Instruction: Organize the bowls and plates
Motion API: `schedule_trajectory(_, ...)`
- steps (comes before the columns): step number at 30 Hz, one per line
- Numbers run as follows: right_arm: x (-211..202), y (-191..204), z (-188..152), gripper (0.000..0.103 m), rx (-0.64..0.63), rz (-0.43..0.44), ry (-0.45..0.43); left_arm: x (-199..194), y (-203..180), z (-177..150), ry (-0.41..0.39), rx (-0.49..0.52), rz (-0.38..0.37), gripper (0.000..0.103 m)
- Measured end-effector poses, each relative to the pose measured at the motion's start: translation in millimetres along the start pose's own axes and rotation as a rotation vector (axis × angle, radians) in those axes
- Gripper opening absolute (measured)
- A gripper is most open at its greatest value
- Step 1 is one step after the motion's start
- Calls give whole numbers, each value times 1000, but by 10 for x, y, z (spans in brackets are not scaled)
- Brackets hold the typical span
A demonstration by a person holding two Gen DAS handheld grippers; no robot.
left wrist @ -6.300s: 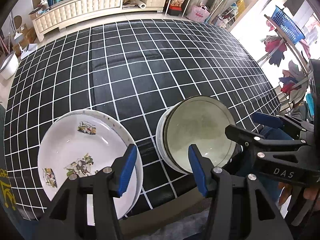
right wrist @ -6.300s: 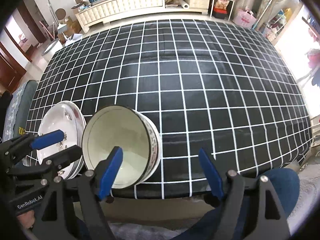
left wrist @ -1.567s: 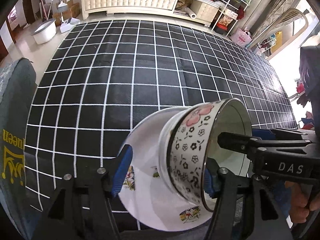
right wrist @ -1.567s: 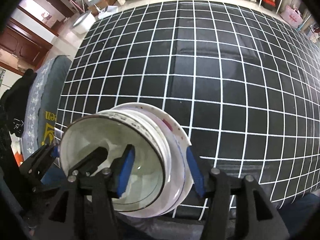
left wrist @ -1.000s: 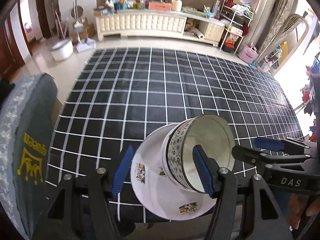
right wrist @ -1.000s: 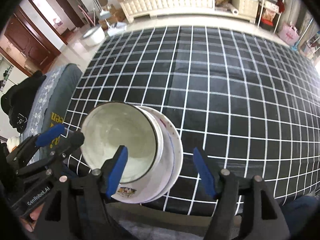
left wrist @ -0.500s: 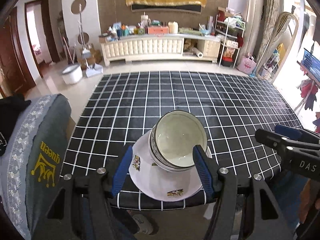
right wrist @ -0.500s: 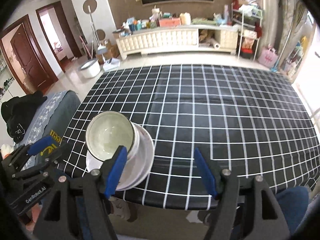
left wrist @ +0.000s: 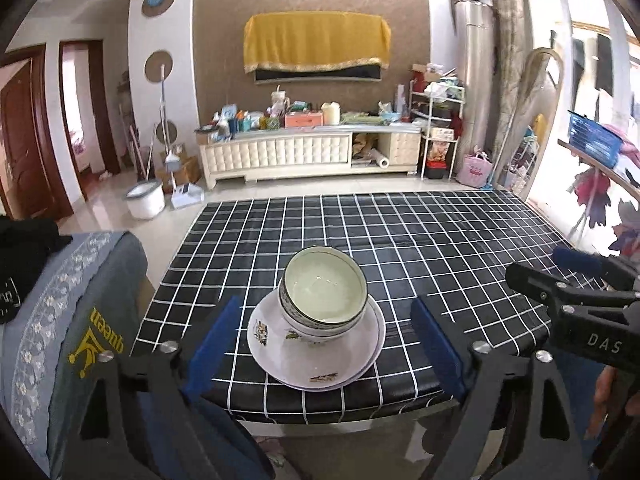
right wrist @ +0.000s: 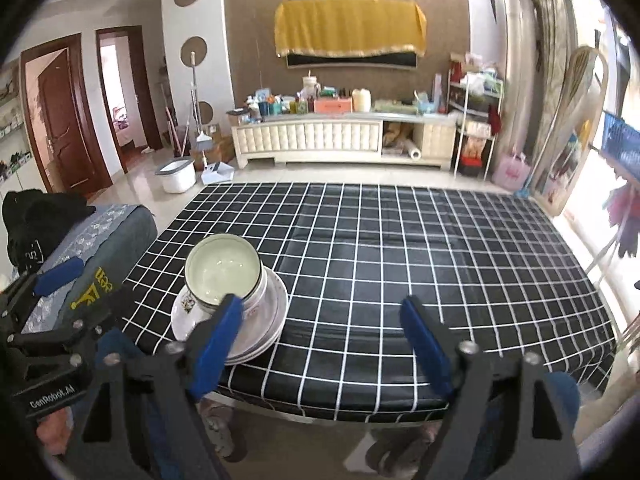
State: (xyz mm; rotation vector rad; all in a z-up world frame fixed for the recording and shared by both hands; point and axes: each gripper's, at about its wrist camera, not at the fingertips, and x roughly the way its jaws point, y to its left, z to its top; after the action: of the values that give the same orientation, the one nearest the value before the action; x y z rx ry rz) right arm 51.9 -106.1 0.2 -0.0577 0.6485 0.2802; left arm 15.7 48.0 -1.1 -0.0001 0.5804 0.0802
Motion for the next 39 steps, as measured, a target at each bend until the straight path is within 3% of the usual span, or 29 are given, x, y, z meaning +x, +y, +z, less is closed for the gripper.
schedule_trajectory(2,-102,2,-66,103,-14,-10,-24,-117,-27,-75,-50,11,-17,103)
schedule_trajectory(8,-377,45,-272,103,-64,-88,-107,-297,-100,-202,-87,21,-18,103)
schedule_trajectory(19,-583,13,-430,103,-24,-56,-132,-519,-153,-359,-104,6,-60,103)
schedule_trajectory(39,-649,22,-503,103,-11,-47,-150,-596,-205,-423,-107,14,-49,103)
